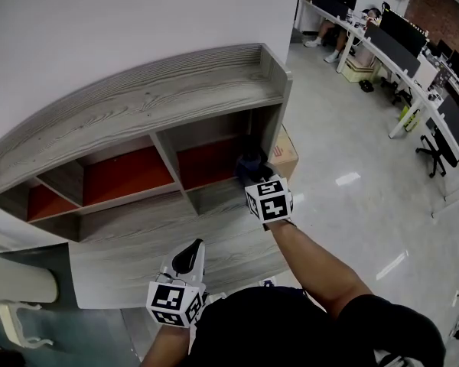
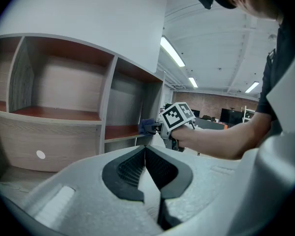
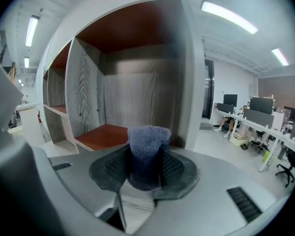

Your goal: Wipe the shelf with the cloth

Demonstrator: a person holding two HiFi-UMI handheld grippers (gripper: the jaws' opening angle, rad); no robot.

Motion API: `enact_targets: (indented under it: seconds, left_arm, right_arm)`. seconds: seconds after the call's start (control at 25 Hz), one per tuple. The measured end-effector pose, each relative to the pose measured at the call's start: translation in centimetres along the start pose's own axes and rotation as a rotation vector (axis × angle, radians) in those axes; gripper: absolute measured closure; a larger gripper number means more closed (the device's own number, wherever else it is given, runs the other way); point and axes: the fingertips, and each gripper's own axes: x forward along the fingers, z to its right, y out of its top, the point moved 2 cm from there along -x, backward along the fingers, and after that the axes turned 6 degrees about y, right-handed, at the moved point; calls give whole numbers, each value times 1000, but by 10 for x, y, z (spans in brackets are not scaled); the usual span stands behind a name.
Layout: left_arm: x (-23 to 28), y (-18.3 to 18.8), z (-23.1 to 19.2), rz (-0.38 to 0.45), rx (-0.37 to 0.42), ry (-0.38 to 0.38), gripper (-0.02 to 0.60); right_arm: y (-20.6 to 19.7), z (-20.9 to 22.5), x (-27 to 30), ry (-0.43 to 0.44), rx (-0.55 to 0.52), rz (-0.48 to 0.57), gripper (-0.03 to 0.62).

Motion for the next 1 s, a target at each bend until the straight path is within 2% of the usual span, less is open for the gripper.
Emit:
enact_targets:
  seconds: [0.44,0.56,0.64,0.84,0.92,1.0]
  left_arm:
    - [1,-2,2,-4,1,3,571]
    - [1,-1,3,-2,0,0,571]
    - [1,-2,4,-1,-2,0,571]
    - [2,-5,3,-6,-9,1,571]
    - [2,-5,3,-5,-11,1,571]
    - [2,-5,3,-2,-11,1,572]
  right_arm:
    - [-6,15,-7,-14,161,37,453]
    - [-7,16,-8,1,241,56,453]
    - [-7,18,-8,27,340,86,453]
    - [-2,20,-9,136,710,188,453]
    - [2,22,-10,160,802,214,453]
    - [8,23,-11,178,848,235,453]
